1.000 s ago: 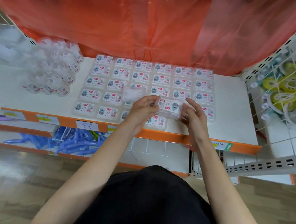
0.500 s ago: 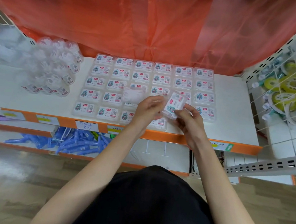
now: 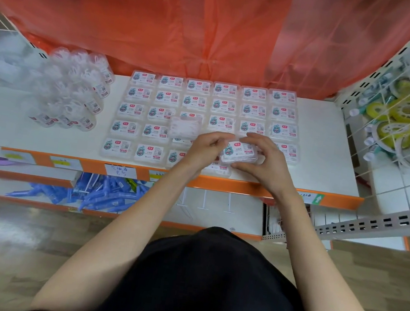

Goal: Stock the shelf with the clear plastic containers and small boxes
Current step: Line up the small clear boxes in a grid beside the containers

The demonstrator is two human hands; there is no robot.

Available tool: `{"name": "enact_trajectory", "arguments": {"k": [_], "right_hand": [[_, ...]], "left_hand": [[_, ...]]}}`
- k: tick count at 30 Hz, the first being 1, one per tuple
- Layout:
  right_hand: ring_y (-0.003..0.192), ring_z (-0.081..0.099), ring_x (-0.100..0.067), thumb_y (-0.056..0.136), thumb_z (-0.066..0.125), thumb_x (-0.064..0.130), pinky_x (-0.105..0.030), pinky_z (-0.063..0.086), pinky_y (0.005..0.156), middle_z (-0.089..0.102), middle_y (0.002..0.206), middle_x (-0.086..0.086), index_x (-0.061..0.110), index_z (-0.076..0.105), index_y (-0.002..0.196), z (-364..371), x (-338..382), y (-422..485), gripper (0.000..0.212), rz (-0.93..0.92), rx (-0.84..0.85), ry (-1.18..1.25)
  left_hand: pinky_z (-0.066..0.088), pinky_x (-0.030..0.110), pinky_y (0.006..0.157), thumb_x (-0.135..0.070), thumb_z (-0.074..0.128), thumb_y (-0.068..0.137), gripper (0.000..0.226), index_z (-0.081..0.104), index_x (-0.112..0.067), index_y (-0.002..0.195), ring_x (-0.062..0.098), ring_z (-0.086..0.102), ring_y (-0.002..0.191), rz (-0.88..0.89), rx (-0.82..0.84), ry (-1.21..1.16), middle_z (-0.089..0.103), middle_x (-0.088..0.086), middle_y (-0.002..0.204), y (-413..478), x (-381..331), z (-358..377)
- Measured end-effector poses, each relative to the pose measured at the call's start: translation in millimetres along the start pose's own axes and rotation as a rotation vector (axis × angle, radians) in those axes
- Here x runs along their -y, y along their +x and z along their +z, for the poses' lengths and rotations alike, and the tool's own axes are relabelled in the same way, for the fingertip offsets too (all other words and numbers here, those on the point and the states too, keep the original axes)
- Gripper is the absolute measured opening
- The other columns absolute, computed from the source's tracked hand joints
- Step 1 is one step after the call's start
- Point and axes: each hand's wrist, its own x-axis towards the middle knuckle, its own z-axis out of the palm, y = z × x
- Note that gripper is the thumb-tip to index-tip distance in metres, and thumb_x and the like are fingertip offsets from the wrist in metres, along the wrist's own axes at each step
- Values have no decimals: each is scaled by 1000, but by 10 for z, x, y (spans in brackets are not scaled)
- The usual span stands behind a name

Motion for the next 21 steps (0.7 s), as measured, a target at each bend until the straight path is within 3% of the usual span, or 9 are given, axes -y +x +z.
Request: {"name": "enact_trajectory", "arguments": {"k": [3,7,10,15,21], "right_hand": [[116,55,-14,64,91,37,-31,41,102,66,120,7,21,69,113,-10,-42,-14,56,-29,-62,-80],[112,57,-18,66,90,35,-35,41,101,65,119,2,20,69,111,-29,-188,-127,53,3,-181,-112],[114,56,-21,67,89,36,-38,42,101,64,121,2,21,67,113,-42,-264,-230,53,48,-155,-159],[123,50,-20,69,87,35,-18,27,104,61,129,3,21,65,118,18,-361,-355,55,63,-118,-202],[129,42,-23,74,83,31,-22,25,107,52,140,-1,22,62,123,111,-392,-454,54,98,-126,-231]], "left_hand": [[48,12,78,-18,54,99,29,64,-13,126,11,59,107,54,-46,93,64,4,124,-41,6,45],[35,25,103,-29,53,99,36,58,-16,132,16,50,123,309,-165,515,59,2,132,-181,207,56],[21,31,111,-31,54,98,36,60,-18,131,21,40,134,418,-185,789,53,2,141,-273,436,11],[8,29,115,-40,53,98,46,52,-20,139,20,23,146,428,-114,918,35,3,155,-325,646,4],[7,28,116,-40,53,98,48,49,-20,142,17,20,147,426,-120,933,33,2,156,-336,674,8]]}}
